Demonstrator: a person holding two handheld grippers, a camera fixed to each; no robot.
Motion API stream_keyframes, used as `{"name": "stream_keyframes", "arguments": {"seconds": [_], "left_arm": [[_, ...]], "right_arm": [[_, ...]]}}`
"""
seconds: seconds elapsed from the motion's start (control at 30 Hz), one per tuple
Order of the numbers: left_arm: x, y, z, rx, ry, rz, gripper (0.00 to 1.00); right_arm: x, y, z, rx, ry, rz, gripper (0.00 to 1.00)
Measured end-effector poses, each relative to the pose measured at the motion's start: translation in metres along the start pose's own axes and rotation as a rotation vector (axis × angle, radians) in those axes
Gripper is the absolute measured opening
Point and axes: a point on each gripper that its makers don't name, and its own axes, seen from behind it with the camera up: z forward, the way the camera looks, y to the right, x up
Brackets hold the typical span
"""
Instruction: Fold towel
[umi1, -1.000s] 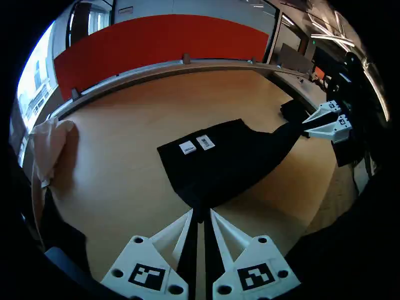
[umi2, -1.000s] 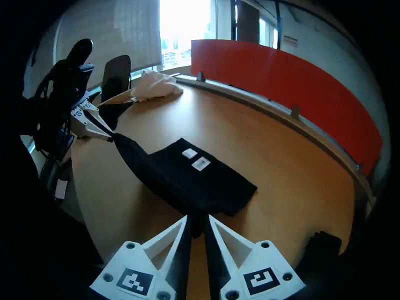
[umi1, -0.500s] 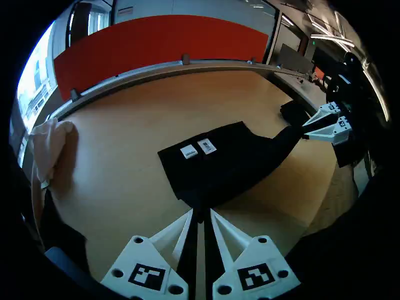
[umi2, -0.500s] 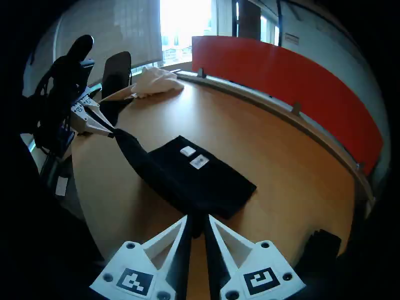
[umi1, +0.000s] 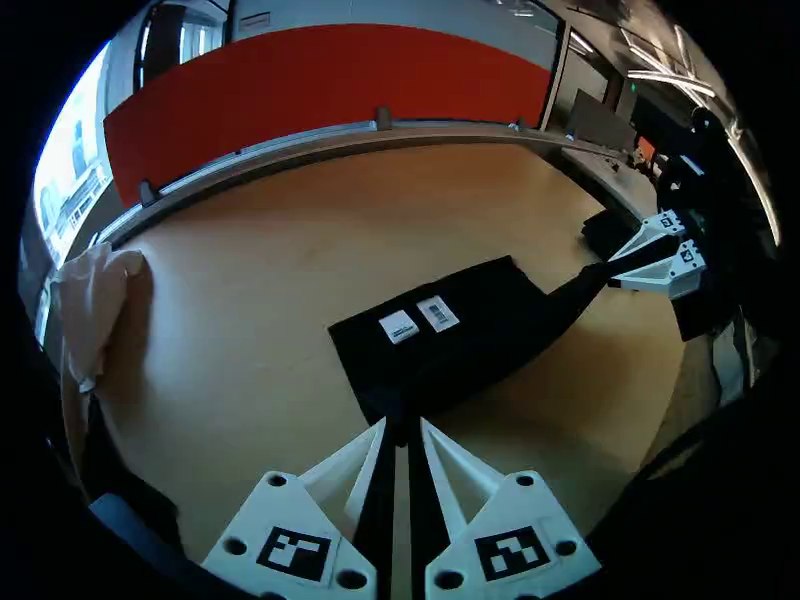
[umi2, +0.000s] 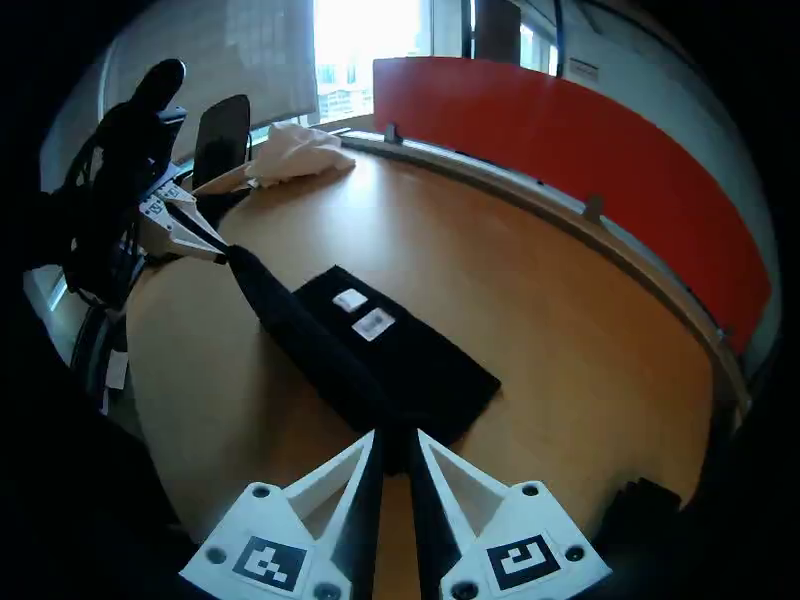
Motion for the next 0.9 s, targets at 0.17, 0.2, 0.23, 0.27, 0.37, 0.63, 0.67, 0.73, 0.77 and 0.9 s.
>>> {"name": "stream_keyframes", "arguments": {"seconds": [0.17,0.2,0.23,0.27,0.37,0.63,0.67,0.73,0.77,0.9], "left_arm": [[0.007,-0.009,0.016,0.015,-0.002,0.009,0.08],[0.008,-0.01,0.02,0.019,-0.003,0.012,0.08],[0.009,-0.012,0.023,0.021,-0.005,0.016,0.08],[0.009,-0.013,0.026,0.024,-0.007,0.019,0.08],[0.01,-0.016,0.034,0.031,-0.015,0.029,0.08],[0.011,-0.019,0.051,0.038,-0.029,0.047,0.08],[0.01,-0.019,0.053,0.038,-0.031,0.05,0.08],[0.008,-0.02,0.057,0.039,-0.037,0.055,0.08],[0.008,-0.02,0.06,0.04,-0.04,0.057,0.08],[0.004,-0.023,0.07,0.048,-0.045,0.061,0.08]], "right_arm": [[0.002,0.014,0.013,-0.008,-0.011,0.006,0.16],[0.003,0.016,0.016,-0.01,-0.013,0.008,0.16],[0.003,0.019,0.018,-0.011,-0.015,0.009,0.16],[0.003,0.021,0.02,-0.012,-0.017,0.011,0.16],[0.004,0.027,0.026,-0.012,-0.025,0.012,0.16],[-0.004,0.036,0.037,-0.015,-0.05,0.012,0.16],[-0.005,0.037,0.038,-0.016,-0.053,0.013,0.16],[-0.008,0.038,0.041,-0.016,-0.058,0.015,0.16],[-0.009,0.038,0.043,-0.016,-0.061,0.017,0.16],[-0.014,0.04,0.051,-0.014,-0.075,0.021,0.16]]}}
